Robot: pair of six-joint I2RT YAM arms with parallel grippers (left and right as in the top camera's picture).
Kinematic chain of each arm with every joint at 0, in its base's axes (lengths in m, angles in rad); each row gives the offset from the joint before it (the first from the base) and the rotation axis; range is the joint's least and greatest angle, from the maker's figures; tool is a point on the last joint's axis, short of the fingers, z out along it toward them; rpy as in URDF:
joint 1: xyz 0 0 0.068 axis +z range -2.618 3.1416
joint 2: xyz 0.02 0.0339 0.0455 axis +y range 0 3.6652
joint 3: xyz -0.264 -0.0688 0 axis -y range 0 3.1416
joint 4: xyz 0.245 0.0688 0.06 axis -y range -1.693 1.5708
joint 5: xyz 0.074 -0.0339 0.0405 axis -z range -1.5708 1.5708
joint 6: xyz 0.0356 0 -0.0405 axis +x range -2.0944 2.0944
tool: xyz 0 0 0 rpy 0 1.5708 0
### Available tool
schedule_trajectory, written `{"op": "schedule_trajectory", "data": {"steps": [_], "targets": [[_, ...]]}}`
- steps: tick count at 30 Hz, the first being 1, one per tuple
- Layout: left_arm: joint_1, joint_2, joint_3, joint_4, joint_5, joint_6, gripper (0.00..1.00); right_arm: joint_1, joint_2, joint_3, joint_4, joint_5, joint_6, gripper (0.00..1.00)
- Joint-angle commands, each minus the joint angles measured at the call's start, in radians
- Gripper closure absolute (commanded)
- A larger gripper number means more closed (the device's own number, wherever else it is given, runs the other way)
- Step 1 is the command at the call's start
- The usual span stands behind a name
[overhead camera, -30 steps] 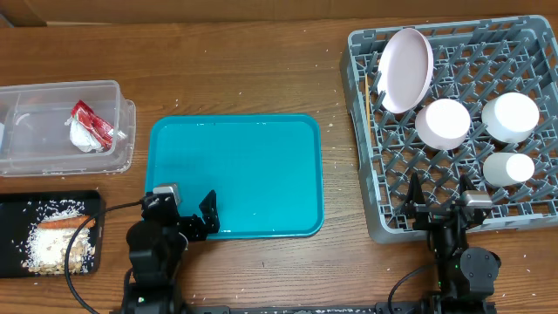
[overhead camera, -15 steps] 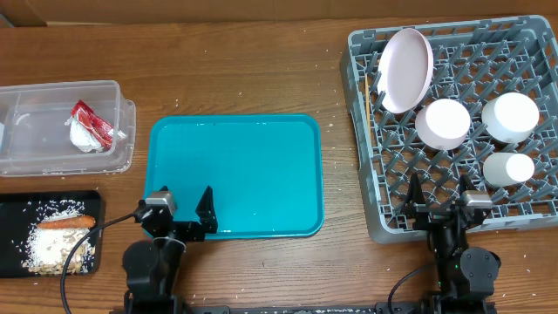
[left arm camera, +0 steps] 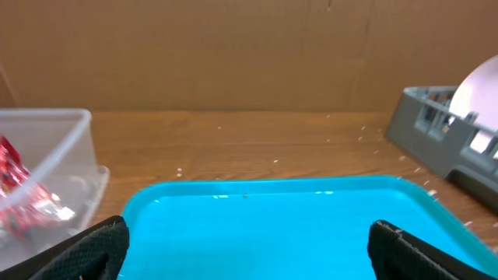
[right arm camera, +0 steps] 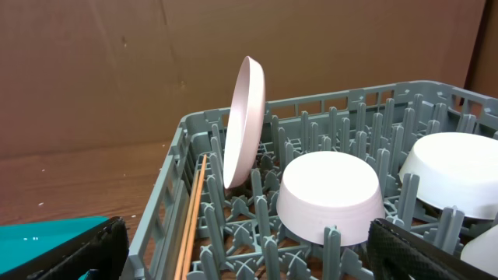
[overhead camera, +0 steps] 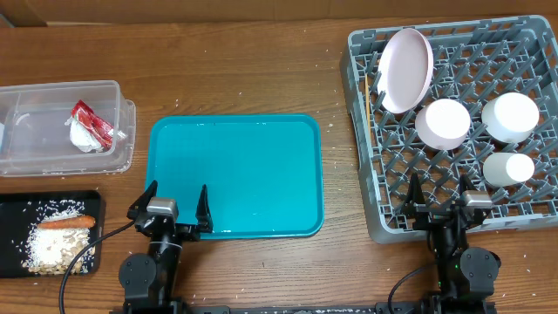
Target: Sort waste into correct bins and load items into the dishwasher
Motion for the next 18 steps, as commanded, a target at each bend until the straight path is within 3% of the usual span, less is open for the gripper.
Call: {"op": "schedule_trajectory", "data": {"steps": [1,18], "targets": [[0.002,-0.013,-0.005,-0.006,-0.032,0.116,0.0,-0.003,-0.008,-0.01,0.006,0.009,-0.003,0.0],[0.045,-0.013,-0.005,-0.003,-0.027,0.115,0.0,-0.003,-0.008,-0.01,0.006,0.009,-0.003,0.0]]}}
